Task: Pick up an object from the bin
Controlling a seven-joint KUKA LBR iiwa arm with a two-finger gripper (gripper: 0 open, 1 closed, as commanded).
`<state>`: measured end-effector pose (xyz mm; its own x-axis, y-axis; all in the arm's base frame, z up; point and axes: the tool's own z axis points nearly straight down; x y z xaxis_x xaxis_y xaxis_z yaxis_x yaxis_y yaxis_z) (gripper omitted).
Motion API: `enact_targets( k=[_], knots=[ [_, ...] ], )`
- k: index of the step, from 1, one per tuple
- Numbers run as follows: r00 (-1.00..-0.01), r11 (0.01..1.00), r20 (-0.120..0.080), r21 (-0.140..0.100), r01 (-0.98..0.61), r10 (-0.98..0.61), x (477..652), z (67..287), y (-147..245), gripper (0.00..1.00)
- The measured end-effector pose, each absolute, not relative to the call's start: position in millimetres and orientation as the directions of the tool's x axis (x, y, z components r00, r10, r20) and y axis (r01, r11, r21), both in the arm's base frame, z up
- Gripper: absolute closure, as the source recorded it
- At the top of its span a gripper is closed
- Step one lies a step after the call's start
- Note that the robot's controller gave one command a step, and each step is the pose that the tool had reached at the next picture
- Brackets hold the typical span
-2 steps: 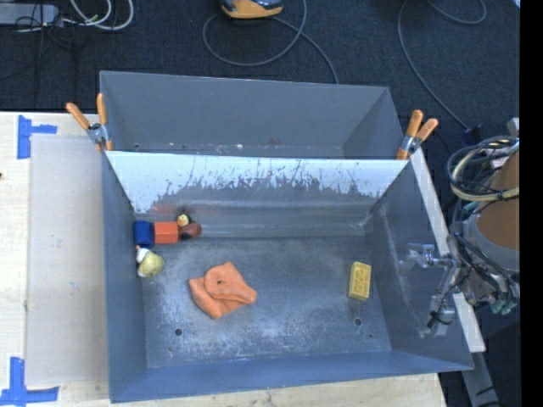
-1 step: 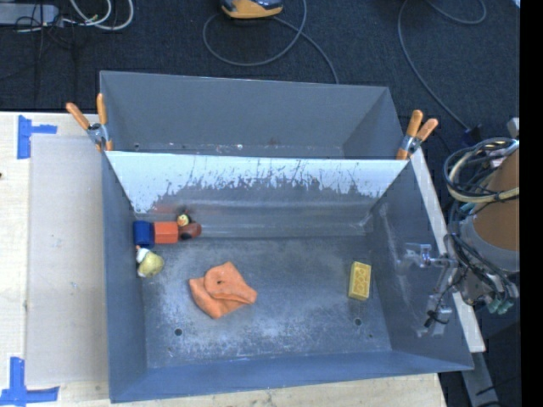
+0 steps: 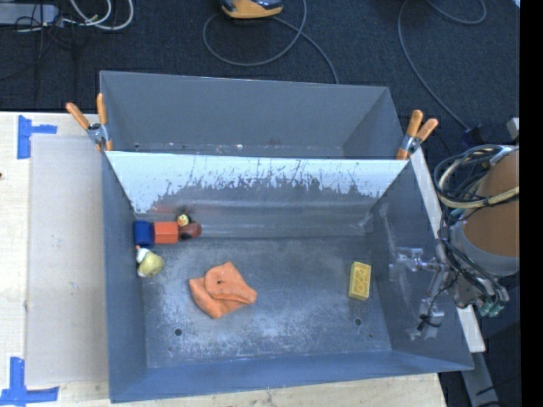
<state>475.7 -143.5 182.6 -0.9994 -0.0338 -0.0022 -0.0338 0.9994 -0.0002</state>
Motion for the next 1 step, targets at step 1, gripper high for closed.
enact_targets(
  k=[1],
  knots=[
    [-0.984,0.984,0.002,0.002,-0.179,-0.179,476.4,182.9,-144.3,0.0]
  ],
)
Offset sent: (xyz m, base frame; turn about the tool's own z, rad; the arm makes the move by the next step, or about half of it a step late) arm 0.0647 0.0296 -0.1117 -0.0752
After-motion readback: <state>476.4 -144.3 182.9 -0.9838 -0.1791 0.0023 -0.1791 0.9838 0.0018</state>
